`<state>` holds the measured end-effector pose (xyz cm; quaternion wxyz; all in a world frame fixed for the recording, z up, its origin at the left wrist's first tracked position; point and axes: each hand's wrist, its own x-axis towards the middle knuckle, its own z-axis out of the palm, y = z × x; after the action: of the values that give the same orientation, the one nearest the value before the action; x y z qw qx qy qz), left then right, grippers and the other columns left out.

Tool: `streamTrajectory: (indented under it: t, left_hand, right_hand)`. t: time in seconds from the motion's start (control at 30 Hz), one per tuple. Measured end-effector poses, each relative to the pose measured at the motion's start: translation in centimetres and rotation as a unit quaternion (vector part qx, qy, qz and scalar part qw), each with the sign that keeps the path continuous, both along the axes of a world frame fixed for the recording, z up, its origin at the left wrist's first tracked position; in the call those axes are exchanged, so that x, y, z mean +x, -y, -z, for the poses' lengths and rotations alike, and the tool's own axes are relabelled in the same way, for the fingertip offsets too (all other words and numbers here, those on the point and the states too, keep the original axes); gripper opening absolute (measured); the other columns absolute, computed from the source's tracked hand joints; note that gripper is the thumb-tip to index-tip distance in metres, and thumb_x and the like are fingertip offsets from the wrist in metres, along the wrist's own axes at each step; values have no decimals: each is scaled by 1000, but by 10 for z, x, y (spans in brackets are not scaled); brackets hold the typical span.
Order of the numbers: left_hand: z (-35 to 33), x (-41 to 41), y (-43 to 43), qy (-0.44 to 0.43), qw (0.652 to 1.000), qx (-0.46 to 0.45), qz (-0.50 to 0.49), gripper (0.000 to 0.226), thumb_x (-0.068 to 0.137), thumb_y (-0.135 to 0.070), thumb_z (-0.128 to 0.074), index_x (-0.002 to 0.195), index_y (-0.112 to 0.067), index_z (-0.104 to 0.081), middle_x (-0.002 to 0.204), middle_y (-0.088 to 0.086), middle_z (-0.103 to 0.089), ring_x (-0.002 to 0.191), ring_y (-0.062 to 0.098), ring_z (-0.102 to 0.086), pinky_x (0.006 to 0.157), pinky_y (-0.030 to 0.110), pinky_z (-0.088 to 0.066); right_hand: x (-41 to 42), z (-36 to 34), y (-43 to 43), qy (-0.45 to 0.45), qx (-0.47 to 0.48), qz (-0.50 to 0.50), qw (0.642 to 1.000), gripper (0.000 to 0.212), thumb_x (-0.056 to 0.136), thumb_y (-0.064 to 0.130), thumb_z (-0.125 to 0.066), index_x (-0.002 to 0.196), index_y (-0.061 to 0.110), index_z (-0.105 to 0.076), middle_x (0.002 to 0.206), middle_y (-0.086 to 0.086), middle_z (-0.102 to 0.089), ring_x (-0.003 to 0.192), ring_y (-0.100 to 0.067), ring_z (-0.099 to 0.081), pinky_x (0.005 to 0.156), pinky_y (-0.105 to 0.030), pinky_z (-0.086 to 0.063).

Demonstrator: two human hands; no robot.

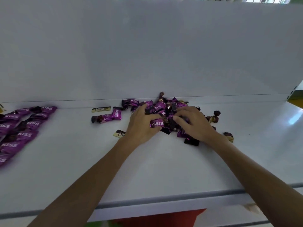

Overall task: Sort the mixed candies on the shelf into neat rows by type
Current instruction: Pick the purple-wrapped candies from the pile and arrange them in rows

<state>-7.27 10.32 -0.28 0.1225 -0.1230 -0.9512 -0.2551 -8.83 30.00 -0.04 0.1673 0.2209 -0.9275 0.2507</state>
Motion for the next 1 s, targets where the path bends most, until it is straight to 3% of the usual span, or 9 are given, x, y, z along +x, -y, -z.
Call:
streamTrajectory:
  t: [0.07,0.17,0.33,0.43,0.53,0.67,0.8,1.0]
  left_hand:
    - [-2,0,8,-26,999,23,-5,43,81,-30,-68,122,-23,-59,139,7,-40,132,25,-30,108,36,-27]
    - [-5,4,20,-30,998,48,-12,40,84,-27,-65,122,-18,-58,117,5,-54,113,21,-47,94,31,-39]
    - [-3,14,30,-34,996,76,-13,43,84,-27,-65,125,-22,-54,123,3,-56,117,19,-49,95,30,-40]
    - [-4,22,37,-44,996,78,-24,40,83,-25,-67,122,-22,-57,125,5,-57,120,20,-48,93,26,-37]
    - [-6,33,49,-49,992,107,-51,44,77,-26,-72,120,-22,-60,126,4,-58,116,19,-52,98,34,-42]
    - [-7,51,68,-56,988,110,-94,44,72,-27,-77,113,-19,-63,108,1,-65,90,13,-54,78,24,-42]
    - [-9,65,90,-66,987,96,-112,39,75,-27,-75,112,-20,-64,110,2,-66,96,18,-58,81,26,-44]
    - [-11,96,153,-90,987,46,-124,34,80,-35,-68,110,-20,-65,103,0,-64,95,16,-55,81,30,-45]
  right_hand:
    - [-4,-1,4,-8,18,-9,1000,24,89,25,-50,105,14,-65,112,-3,-64,108,-24,-53,94,-37,-39]
    - [-7,-1,10,57,121,-23,991,46,79,6,-56,122,21,-57,124,-1,-58,120,-25,-44,100,-51,-37]
    - [-6,-2,19,46,165,-12,985,44,82,24,-64,125,28,-54,117,-3,-55,117,-24,-42,99,-48,-37]
    - [-5,0,22,24,125,-31,991,38,77,24,-69,114,18,-58,114,-5,-55,112,-25,-44,98,-48,-37]
    - [1,0,31,7,75,-45,996,35,78,21,-69,109,10,-58,111,-7,-58,108,-26,-47,95,-46,-38]
    - [9,-3,51,-21,33,-54,998,33,78,22,-68,107,8,-60,110,-8,-62,107,-24,-51,92,-39,-39]
    - [21,-10,77,-70,-54,-72,993,27,71,19,-68,93,5,-61,91,-8,-62,86,-23,-55,74,-28,-37]
    - [38,-8,147,-67,-91,-83,990,22,72,11,-68,90,4,-55,85,-8,-58,79,-25,-53,68,-33,-41]
